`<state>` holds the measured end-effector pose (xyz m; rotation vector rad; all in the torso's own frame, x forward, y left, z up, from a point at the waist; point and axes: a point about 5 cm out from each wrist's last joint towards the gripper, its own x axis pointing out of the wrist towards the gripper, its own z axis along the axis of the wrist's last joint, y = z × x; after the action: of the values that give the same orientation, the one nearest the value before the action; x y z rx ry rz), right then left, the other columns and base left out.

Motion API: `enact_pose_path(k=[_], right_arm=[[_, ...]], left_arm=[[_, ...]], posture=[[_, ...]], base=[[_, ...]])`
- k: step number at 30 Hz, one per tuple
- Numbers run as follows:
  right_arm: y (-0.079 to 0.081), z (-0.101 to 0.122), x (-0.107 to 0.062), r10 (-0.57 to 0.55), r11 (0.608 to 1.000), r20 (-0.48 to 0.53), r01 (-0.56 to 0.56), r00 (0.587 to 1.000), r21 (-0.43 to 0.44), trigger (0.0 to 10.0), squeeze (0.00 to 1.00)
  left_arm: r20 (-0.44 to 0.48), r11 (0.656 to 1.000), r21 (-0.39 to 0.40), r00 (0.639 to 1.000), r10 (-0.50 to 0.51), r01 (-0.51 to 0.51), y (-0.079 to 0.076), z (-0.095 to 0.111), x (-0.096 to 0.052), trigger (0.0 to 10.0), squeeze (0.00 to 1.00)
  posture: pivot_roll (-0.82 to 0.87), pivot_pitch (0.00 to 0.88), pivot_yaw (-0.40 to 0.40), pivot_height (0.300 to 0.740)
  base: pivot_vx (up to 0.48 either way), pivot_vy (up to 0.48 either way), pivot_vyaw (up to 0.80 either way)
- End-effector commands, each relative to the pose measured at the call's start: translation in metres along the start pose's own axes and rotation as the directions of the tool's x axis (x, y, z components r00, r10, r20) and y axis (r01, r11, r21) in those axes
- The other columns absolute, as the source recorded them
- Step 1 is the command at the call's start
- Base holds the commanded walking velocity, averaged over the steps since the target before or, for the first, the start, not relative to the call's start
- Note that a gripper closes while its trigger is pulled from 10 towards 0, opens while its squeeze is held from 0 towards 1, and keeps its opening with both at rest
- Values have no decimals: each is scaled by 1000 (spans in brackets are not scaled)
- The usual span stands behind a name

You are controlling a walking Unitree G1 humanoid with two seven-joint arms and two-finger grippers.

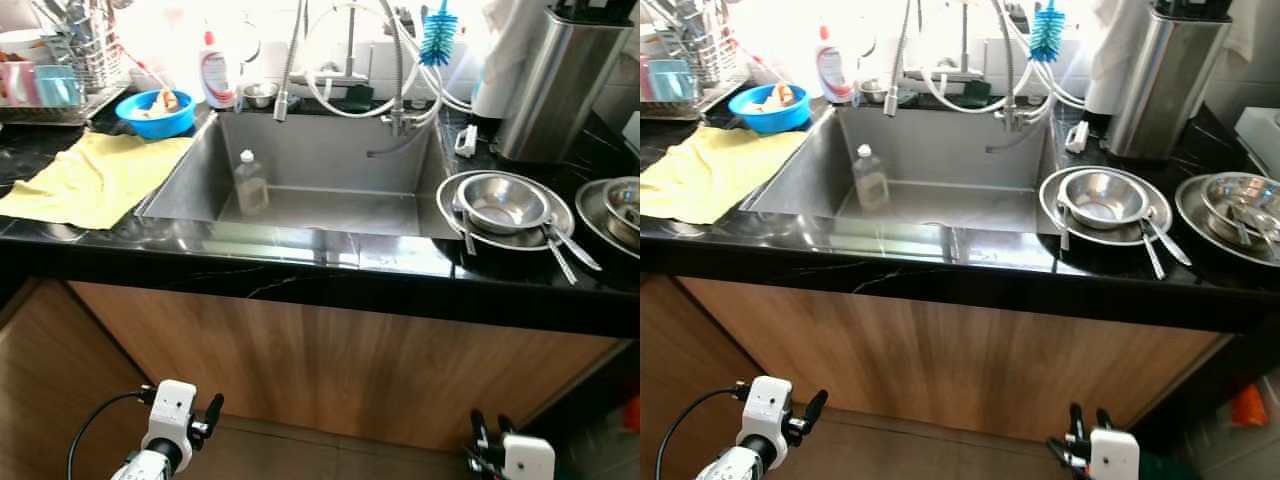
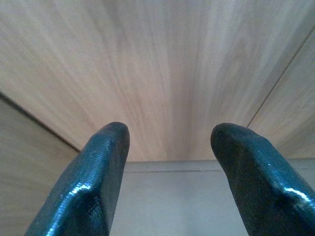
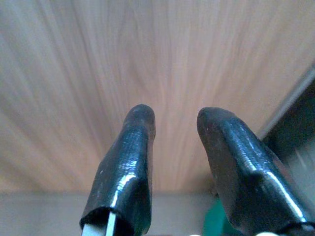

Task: Kitchen organization

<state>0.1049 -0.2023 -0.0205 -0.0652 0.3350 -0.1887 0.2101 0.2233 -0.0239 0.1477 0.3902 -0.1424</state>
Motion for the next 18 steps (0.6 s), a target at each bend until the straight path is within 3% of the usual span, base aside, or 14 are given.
enact_pose_path(k=[1, 10, 15, 18], right_arm=[[-1, 14, 5, 1, 1000, 52, 0, 999, -9, 10000, 0], [-20, 64, 19, -51, 995, 224, 69, 973, -71, 10000, 0], [-21, 108, 27, -51, 991, 324, 87, 945, -98, 10000, 0], [-18, 116, 29, -40, 992, 337, 79, 941, -102, 10000, 0]], left_arm=[[1, 1000, -7, 1000, 15, -15, 3, 2, 1, 10000, 0], [150, 986, -27, 975, 164, -162, 24, 35, 6, 10000, 0], [306, 967, -65, 918, 253, -245, 38, 79, 11, 10000, 0], [340, 961, -75, 900, 275, -265, 41, 90, 10, 10000, 0]], posture=[[-149, 0, 34, 740], [-147, 0, 27, 740], [-134, 0, 21, 740], [-131, 0, 21, 740]], base=[[0, 0, 0], [0, 0, 0], [0, 0, 0], [0, 0, 0]])
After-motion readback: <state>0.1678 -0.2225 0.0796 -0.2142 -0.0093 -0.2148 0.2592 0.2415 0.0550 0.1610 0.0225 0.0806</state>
